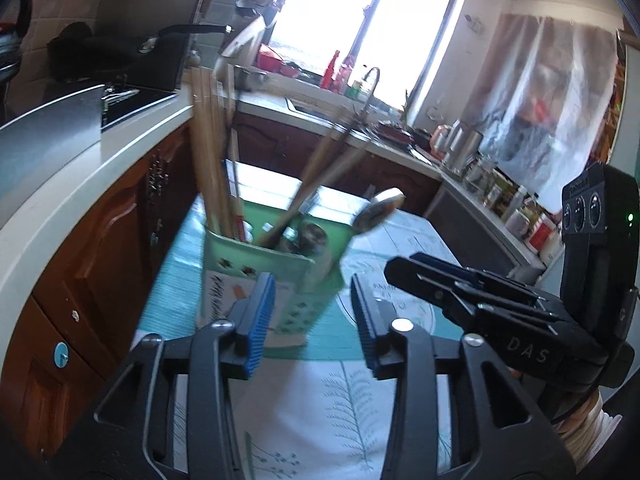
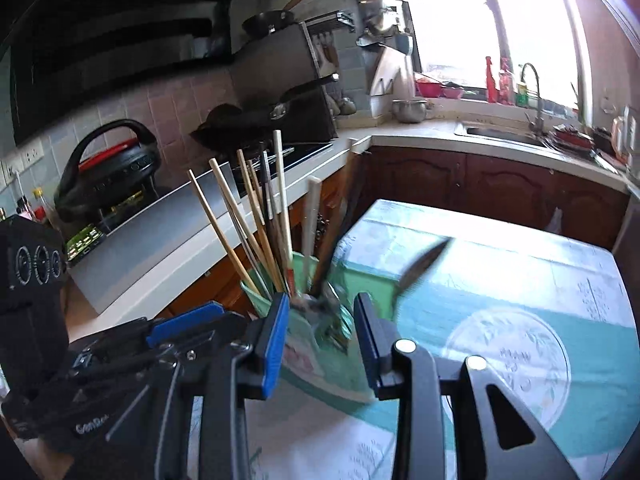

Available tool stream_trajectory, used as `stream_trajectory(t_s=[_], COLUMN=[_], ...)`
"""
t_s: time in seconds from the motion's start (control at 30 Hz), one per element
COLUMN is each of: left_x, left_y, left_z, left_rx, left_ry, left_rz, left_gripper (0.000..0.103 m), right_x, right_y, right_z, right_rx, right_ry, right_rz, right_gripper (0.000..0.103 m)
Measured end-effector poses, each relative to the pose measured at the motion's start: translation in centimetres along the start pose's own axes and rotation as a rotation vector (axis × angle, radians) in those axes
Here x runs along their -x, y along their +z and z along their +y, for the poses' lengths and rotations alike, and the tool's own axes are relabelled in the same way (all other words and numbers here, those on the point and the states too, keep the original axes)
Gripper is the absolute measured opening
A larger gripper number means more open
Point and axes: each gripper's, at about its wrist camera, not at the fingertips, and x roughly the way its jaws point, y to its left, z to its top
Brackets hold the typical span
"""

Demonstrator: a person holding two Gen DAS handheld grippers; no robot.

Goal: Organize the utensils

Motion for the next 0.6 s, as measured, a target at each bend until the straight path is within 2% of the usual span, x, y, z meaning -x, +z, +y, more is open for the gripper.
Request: stream_trajectory(t_s=[0.17, 0.23, 0.27, 0.4, 0.43, 0.5, 0.6], left_x=[0.4, 0.6, 0.8, 0.9, 0.8, 0.7, 0.4], left_y=[-1.4, -2.2, -2.6, -3.9, -4.1, -4.5, -4.8], left_z=[-3.4, -4.9, -5.6, -8.3, -9.1, -10.1, -11.4], left_rx=[-0.030, -0.037, -0.043, -0.101, -0.115, -0.128, -0.128], left_ry=[-0.004, 0.005, 0.009, 0.082, 0.110, 0.129, 0.130], left_rz=[0.029, 0.044, 0.049, 0.085, 0.100, 0.114, 0.120], left_gripper=[0.063, 0.078, 0.081, 0.084, 0.085, 0.086, 0.092], right_x=[2.2, 3.0, 3.3, 4.9, 5.3, 6.3, 8.1], right_y=[-2.2, -3.3, -3.9, -6.4, -7.0, -8.1, -9.4], right_z=[-2.1, -2.9, -3.1, -4.3, -4.5, -4.9, -5.5], right_rx=[-0.067, -0.085, -0.093, -0.129, -0.138, -0.164, -0.187], right_ry=[-0.044, -0.073, -0.089, -0.152, -0.158, -0.168, -0.183], right_rz=[0.049, 0.065, 0.078, 0.132, 0.139, 0.147, 0.136], right_gripper=[0.035, 0.036, 0.036, 0.040, 0.043, 0.059, 0.065])
